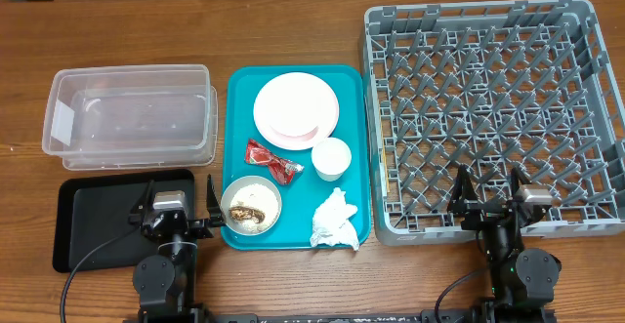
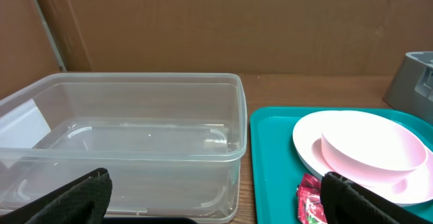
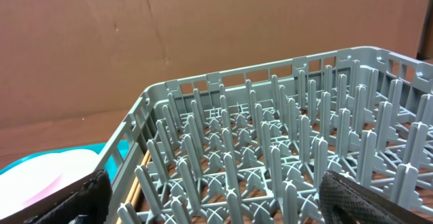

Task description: Sort waste into correct bins and load items into the dishwasher

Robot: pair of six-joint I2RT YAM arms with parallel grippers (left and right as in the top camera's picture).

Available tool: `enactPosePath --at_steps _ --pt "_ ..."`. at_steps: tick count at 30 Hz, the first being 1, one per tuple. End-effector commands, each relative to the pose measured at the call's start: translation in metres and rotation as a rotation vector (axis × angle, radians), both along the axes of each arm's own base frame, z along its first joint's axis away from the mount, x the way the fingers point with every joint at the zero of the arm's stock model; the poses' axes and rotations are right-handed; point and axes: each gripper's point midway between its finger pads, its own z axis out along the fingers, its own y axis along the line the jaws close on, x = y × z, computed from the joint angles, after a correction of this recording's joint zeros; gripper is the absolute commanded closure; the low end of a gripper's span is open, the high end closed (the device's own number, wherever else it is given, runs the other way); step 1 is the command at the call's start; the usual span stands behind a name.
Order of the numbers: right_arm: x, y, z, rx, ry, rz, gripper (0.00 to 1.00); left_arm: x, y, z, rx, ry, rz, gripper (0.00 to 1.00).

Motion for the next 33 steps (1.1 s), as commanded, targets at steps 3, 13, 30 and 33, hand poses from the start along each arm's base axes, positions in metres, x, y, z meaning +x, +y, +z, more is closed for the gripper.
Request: enactPosePath --at_steps 3,13,30,33 --pt "0.000 0.000 -0.001 0.004 -0.008 0.000 0.00 0.000 0.002 0.001 0.016 -0.006 0.007 0.00" --pt "0.000 0.000 -0.001 0.004 -0.008 -0.001 0.00 0.000 0.002 0.001 0.016 -0.006 0.007 0.00" --pt "0.000 0.000 -0.001 0.004 -0.008 -0.001 0.00 0.001 -0.007 0.010 -0.113 -0.050 -0.035 0.00" --pt "0.000 0.000 -0.001 0.004 -0.008 0.000 0.00 0.001 -0.012 0.025 -0.172 -0.110 -0.065 0.00"
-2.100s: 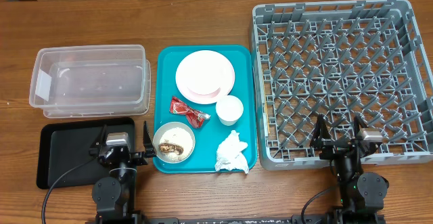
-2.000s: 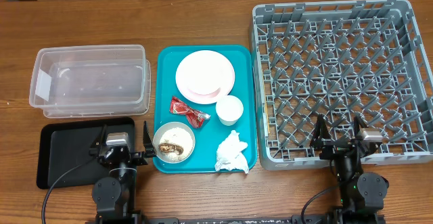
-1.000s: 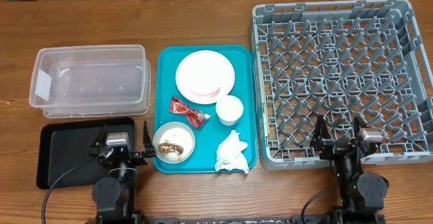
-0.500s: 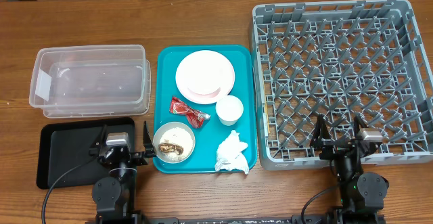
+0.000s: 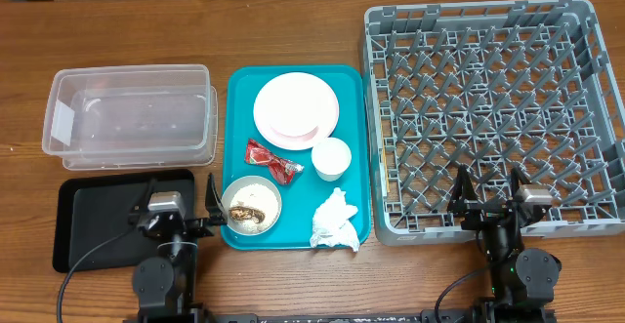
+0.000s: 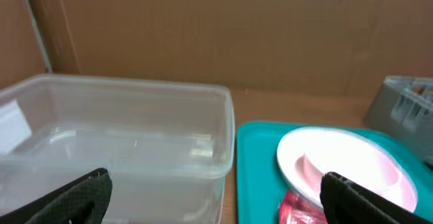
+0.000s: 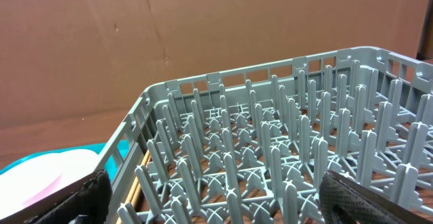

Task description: Sort waste into correct bins and load items into the dishwasher

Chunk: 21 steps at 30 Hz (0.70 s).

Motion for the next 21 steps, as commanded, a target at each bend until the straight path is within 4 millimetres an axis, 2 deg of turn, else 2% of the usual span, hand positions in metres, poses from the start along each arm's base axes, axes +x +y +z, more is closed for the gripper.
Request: enactPosePath --at_steps 1,4,6,8,10,14,16,17,18,21 --pt "0.000 0.000 -0.001 0.005 -0.007 -0.001 0.00 -0.001 -0.013 0.019 -0.120 -0.068 -0.077 0.00" --pt "0.000 0.000 -0.001 0.005 -0.007 -0.001 0.00 -0.009 -0.036 0.041 -0.149 -0.074 -0.205 0.00" --pt "0.000 0.000 -0.001 0.005 -0.007 -0.001 0.00 -0.016 -0.038 0.059 -0.151 -0.065 -0.218 0.00" --pt "0.000 0.000 -0.001 0.005 -0.007 -0.001 0.00 -0.024 -0.039 0.081 -0.149 -0.068 -0.219 0.00" --pt "0.000 0.000 -0.001 0.005 -0.007 -0.001 0.00 -0.034 -0.048 0.112 -0.114 -0.057 -0.266 0.00" --pt "0.000 0.000 -0.001 0.005 -0.007 -0.001 0.00 -0.045 -0.066 0.160 -0.047 0.091 -0.366 0.00" --pt "0.000 0.000 -0.001 0.005 -0.007 -0.001 0.00 -0.043 -0.077 0.185 -0.044 0.232 -0.417 0.00" --pt "0.000 0.000 -0.001 0.005 -0.007 -0.001 0.00 -0.041 -0.080 0.190 -0.060 0.311 -0.432 0.00" --pt "0.000 0.000 -0.001 0.005 -0.007 -0.001 0.00 -0.039 -0.085 0.191 -0.092 0.475 -0.452 0.00" --pt "0.000 0.000 -0.001 0.005 -0.007 -0.001 0.00 -0.039 -0.093 0.185 -0.133 0.706 -0.481 0.00"
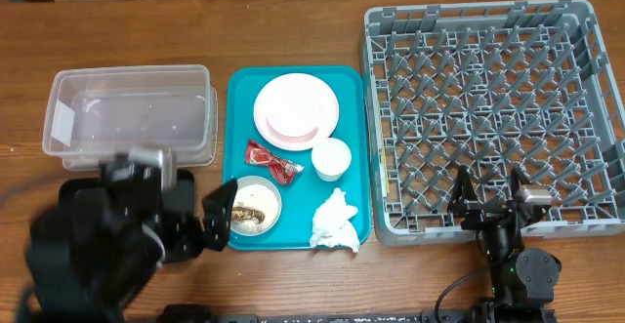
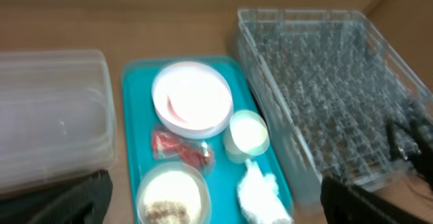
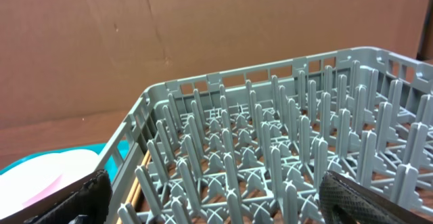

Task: Sort waste into correct bins and load items into the dishwasher
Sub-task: 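Move the left gripper to the rice bowl and grasp its rim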

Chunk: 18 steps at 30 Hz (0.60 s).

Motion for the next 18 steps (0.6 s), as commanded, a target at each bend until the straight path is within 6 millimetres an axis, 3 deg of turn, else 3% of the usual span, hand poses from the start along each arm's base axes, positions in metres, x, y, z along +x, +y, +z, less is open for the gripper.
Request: enactPosePath --at_steps 1,6,7,11,18 --pt "0.000 0.000 -0.001 0.005 -0.006 -0.001 0.00 0.014 -0.015 0.002 0.004 0.241 -0.088 0.00" --pt "0.000 0.000 -0.001 0.005 -0.006 -0.001 0.00 0.019 -0.015 -0.031 0.000 0.531 -0.074 0.00" --pt "0.000 0.000 -0.001 0.005 -0.006 -0.001 0.00 0.019 -0.015 -0.041 0.002 0.587 -0.074 0.12" --pt "0.000 0.000 -0.001 0.005 -0.006 -0.001 0.00 0.016 -0.017 -0.074 0.009 0.738 -0.079 0.96" --pt "0.000 0.000 -0.001 0.005 -0.006 -0.001 0.00 -0.002 -0.021 -0.139 0.075 0.863 0.017 0.96"
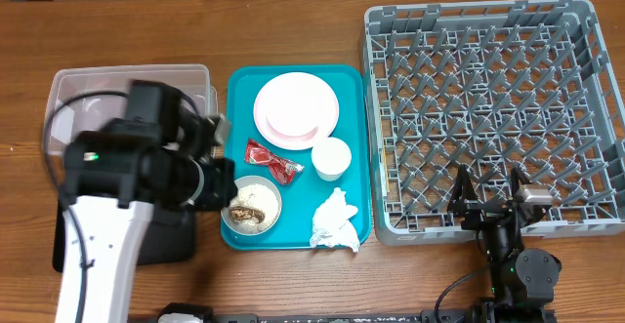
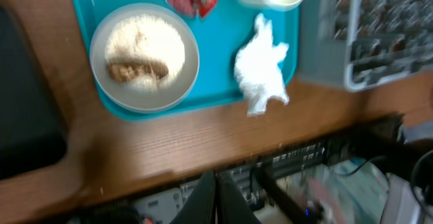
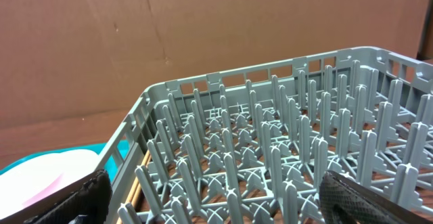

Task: Sort waste into correct bins and load items into the dishwasher
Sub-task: 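Move the left gripper to the rice bowl and grasp its rim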

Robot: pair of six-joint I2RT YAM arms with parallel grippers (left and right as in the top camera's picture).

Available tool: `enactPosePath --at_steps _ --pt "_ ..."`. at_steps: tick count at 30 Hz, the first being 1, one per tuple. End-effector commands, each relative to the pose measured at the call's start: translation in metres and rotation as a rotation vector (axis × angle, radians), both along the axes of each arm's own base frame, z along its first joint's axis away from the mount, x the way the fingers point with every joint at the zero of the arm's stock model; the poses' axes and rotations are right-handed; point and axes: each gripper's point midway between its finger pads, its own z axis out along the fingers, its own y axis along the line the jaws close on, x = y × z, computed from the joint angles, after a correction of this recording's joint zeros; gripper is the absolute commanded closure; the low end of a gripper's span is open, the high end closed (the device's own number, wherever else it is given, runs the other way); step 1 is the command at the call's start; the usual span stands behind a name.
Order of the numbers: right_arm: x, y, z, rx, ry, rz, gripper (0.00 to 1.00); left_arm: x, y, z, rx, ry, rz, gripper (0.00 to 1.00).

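My left gripper (image 1: 217,163) hangs high over the left side of the teal tray (image 1: 234,89); its fingers (image 2: 216,197) are shut with nothing between them. On the tray lie a pink plate (image 1: 296,108), a white cup (image 1: 331,157), a red wrapper (image 1: 271,160), a bowl with food scraps (image 2: 145,55) and a crumpled napkin (image 2: 264,72). My right gripper (image 3: 216,204) stands open and empty at the front edge of the grey dish rack (image 1: 488,108).
A clear plastic bin (image 1: 98,89) stands left of the tray, partly under my left arm. A black tray (image 1: 174,233) lies in front of it. The table's front edge runs just below the teal tray.
My left arm has moved farther from the table's front, up over the tray's left edge, and its gripper has gone from open to shut. The right arm has not moved.
Both grippers first rested open at the table's front edge, the left facing the clear bin and tray. Then the left arm was lifted, still open, looking down on the tray. Now it hangs over the tray's left side, shut and empty. Nothing on the tray has moved.
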Motion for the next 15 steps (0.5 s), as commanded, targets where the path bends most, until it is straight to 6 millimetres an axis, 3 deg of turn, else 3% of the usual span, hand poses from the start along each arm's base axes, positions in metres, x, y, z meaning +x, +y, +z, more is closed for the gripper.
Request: enactPosePath --at_steps 1,5,6,8,9,13,15 --pt "0.000 0.000 -0.001 0.004 -0.006 -0.001 0.00 -0.012 0.003 -0.036 0.092 0.035 0.089 0.96" --pt "0.000 0.000 -0.001 0.004 -0.006 -0.001 0.00 -0.014 -0.011 -0.077 0.116 0.016 0.112 0.96" --pt "0.000 0.000 -0.001 0.004 -0.006 -0.001 0.00 -0.013 -0.015 -0.085 0.117 0.009 0.110 0.93" --pt "0.000 0.000 -0.001 0.004 -0.006 0.000 0.00 -0.008 -0.021 -0.100 0.128 -0.012 0.109 0.75" --pt "0.000 0.000 -0.001 0.004 -0.006 0.000 0.00 -0.005 -0.023 -0.106 0.136 -0.023 0.112 0.70" --pt "0.000 0.000 -0.001 0.004 -0.006 -0.001 0.00 0.008 -0.025 -0.122 0.172 -0.064 0.109 0.61" --pt "0.000 0.000 -0.001 0.004 -0.006 0.000 0.00 0.016 -0.025 -0.128 0.196 -0.079 0.109 0.61"
